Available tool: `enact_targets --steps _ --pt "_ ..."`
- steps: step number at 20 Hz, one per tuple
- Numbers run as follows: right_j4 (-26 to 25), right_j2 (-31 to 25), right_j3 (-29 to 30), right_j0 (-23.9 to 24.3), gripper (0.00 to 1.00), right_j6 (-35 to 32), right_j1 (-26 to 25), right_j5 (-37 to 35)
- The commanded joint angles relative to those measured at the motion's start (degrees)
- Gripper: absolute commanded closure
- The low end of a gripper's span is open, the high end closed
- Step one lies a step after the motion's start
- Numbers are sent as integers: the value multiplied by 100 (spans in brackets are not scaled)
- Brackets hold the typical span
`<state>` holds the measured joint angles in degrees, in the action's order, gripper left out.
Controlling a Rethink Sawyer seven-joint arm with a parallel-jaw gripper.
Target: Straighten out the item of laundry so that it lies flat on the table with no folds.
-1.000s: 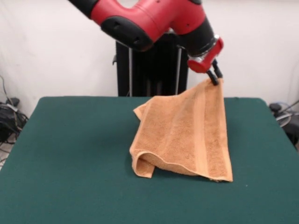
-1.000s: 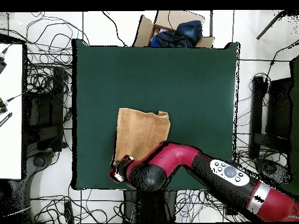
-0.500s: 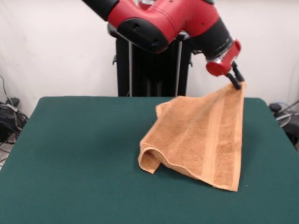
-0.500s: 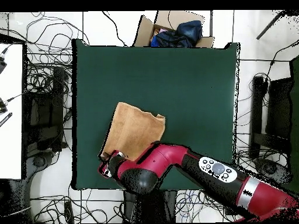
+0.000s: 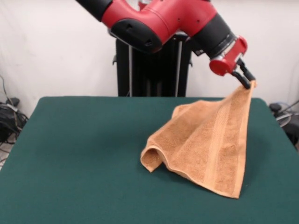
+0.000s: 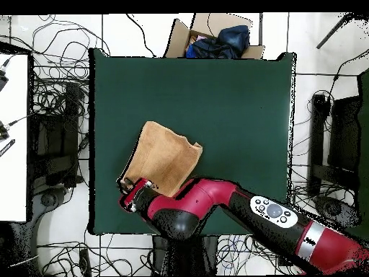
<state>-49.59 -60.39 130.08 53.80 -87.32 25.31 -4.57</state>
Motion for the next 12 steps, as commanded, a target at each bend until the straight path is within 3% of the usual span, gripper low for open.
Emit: enact_targets --steps 1,6,7,12 --pt "-243 584 -537 -254 100 -421 -313 -77" --pt "-275 646 -546 -278 100 -324 -288 -170" --pt "-264 653 -546 -285 0 -320 -280 -184" --pt "-247 646 -545 -282 0 -300 -281 -230"
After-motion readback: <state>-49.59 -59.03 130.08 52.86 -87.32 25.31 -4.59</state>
